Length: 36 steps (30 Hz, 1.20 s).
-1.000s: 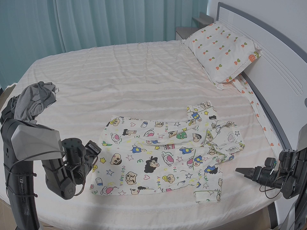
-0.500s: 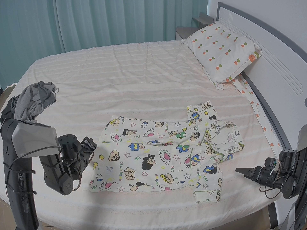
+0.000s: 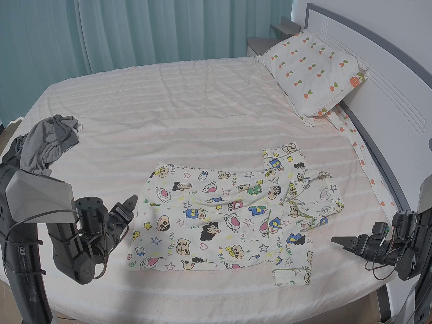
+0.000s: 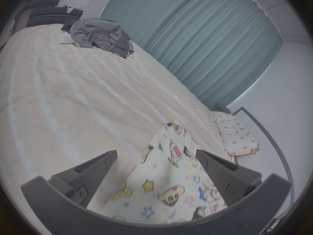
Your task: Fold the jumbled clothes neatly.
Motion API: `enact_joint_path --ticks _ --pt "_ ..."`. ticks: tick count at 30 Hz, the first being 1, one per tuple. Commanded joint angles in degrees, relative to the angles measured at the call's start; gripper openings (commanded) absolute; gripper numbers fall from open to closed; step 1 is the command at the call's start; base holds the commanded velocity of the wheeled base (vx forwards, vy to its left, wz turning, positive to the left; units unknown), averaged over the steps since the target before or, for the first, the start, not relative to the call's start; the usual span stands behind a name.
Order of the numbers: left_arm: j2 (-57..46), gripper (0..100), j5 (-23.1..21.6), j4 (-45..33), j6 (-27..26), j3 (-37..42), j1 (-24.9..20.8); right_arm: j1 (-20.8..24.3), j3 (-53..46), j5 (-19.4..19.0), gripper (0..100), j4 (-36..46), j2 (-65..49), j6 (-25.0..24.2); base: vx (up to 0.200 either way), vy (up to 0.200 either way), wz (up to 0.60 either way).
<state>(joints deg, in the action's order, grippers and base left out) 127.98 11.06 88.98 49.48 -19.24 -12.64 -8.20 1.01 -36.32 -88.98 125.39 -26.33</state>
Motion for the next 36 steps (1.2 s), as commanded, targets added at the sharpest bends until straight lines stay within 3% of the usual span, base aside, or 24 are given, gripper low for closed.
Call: enact_joint_path --ticks 1,7,12,16,22,25,28,36 --pt "-4.93 100 -0.51 1.02 1.85 7.02 -4.94 0.03 -0.75 0.02 100 -0.58 0.12 0.58 0.0 0.0 0.0" --pt "-4.84 100 -0.42 1.02 3.43 7.9 -6.08 0.03 -0.75 -0.07 100 -0.58 0.82 2.69 -0.167 0.0 0.0" --pt "-4.84 100 -0.51 1.02 4.04 9.57 -6.08 1.7 -0.84 -0.16 100 -0.58 4.69 9.11 -0.2 0.0 0.0" --pt "-4.67 100 -0.51 1.02 4.66 9.66 -6.08 4.25 -0.75 -0.25 100 -0.67 4.6 9.46 -0.2 0.0 0.0" --pt "-3.52 100 -0.6 1.02 4.66 9.57 -6.25 9.79 5.14 1.6 100 -0.67 4.16 5.94 -0.033 0.0 0.0" --pt "-2.91 100 -0.6 1.02 4.75 9.57 -6.25 14.71 8.66 5.03 100 -0.67 4.69 -0.21 0.0 0.0 0.0" --pt "-2.82 100 -0.6 1.02 4.75 9.57 -6.52 18.22 10.85 7.58 100 -0.58 5.83 -2.41 0.0 0.0 0.0" --pt "-1.59 100 -0.6 1.02 4.66 9.39 -6.96 20.07 12.35 7.84 100 -0.58 7.5 -3.02 0.0 0.0 0.0"
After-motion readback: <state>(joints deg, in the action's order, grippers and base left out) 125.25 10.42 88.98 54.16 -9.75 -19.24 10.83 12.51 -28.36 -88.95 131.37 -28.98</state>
